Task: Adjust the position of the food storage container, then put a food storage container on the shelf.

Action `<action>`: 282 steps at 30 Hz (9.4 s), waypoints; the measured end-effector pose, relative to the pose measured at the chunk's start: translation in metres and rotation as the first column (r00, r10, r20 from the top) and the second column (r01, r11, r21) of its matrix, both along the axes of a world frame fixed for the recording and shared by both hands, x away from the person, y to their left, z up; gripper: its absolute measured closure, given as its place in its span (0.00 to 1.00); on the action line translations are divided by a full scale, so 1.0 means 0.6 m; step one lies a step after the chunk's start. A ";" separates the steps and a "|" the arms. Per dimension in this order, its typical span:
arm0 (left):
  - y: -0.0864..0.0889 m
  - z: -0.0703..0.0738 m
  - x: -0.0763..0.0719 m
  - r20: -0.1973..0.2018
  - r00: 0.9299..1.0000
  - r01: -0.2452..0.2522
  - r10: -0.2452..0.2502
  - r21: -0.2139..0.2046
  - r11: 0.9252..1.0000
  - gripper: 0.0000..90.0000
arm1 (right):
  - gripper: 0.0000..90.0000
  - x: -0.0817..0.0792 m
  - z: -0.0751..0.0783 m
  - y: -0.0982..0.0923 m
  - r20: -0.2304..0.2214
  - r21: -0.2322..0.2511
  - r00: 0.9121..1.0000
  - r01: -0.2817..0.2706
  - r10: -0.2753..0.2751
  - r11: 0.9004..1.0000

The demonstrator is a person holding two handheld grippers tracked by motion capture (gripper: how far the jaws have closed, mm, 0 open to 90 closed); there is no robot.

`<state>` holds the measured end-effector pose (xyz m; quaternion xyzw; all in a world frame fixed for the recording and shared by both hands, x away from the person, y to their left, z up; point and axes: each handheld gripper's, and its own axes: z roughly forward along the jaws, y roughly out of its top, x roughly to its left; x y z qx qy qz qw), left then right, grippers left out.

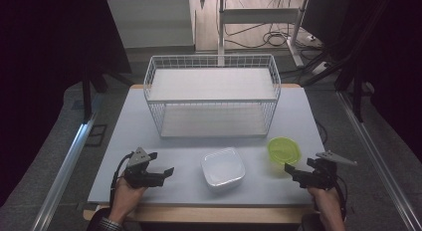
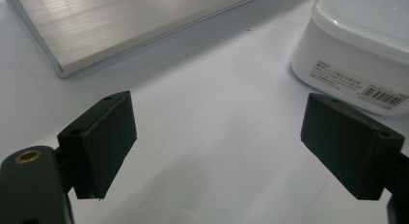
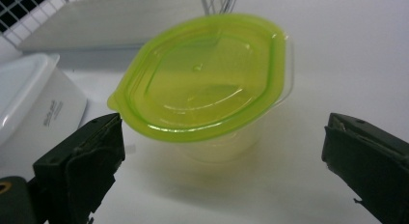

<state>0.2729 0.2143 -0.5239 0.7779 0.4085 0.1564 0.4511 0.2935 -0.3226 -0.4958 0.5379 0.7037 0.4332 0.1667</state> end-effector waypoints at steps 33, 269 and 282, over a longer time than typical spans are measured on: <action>-0.017 0.009 -0.006 -0.044 0.996 0.075 -0.075 0.000 0.997 0.09 | 0.35 -0.026 0.044 0.044 0.043 -0.198 0.995 -0.082 0.092 0.977; -0.095 0.166 0.038 -0.031 0.997 0.060 -0.068 -0.204 0.977 0.87 | 0.88 0.043 0.145 0.266 0.075 0.095 0.911 -0.411 0.405 0.907; -0.094 0.193 0.051 0.001 0.998 0.060 -0.062 -0.212 0.975 0.87 | 0.88 0.058 0.173 0.266 0.106 0.087 0.909 -0.412 0.403 0.907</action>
